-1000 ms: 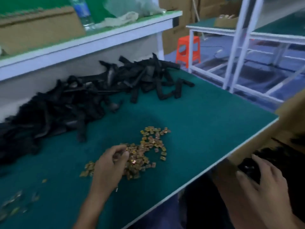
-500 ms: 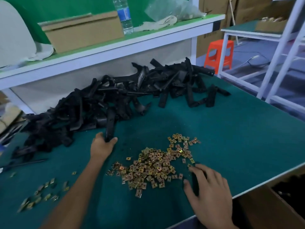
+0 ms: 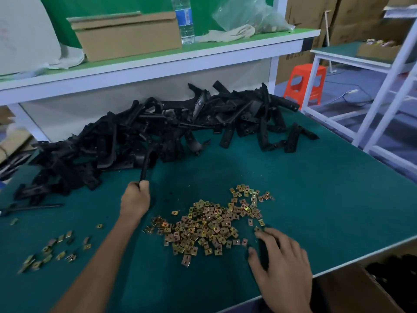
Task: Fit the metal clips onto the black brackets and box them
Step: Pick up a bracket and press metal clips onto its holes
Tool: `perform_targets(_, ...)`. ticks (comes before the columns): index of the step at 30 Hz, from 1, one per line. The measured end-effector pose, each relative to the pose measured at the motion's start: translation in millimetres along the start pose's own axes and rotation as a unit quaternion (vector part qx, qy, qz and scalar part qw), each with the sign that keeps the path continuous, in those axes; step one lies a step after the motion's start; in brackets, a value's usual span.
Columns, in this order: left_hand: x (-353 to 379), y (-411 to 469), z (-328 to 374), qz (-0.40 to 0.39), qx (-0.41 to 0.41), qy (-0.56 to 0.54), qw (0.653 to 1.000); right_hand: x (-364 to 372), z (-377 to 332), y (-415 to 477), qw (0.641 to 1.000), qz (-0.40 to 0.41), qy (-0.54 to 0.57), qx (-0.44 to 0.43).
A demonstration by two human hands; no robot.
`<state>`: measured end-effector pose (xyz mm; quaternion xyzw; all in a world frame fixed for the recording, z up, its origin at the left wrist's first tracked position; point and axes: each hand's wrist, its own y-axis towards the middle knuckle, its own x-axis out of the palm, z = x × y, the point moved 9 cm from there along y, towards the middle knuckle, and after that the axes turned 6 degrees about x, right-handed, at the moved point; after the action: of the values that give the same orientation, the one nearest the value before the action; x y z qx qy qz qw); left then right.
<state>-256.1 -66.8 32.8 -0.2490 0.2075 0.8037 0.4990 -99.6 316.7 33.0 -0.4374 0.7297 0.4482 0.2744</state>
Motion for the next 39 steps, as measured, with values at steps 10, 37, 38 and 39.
perform_targets(10,55.2,-188.1,85.5,-0.219,0.107,-0.178,0.953,-0.8,-22.1,4.1,0.934,-0.157,0.305,0.099)
perform_targets(37,59.1,-196.4,78.0,-0.104,0.270,0.233,0.928,7.6,-12.1,9.1,0.987,-0.050,0.149,0.013)
perform_targets(38,56.4,-196.6,81.2,-0.077,0.285,0.227,0.928,7.8,-11.6,9.2,0.987,-0.050,0.149,0.014)
perform_targets(39,54.5,-195.7,82.6,-0.060,0.290,0.222,0.929,7.8,-11.3,9.5,0.987,-0.050,0.150,0.014)
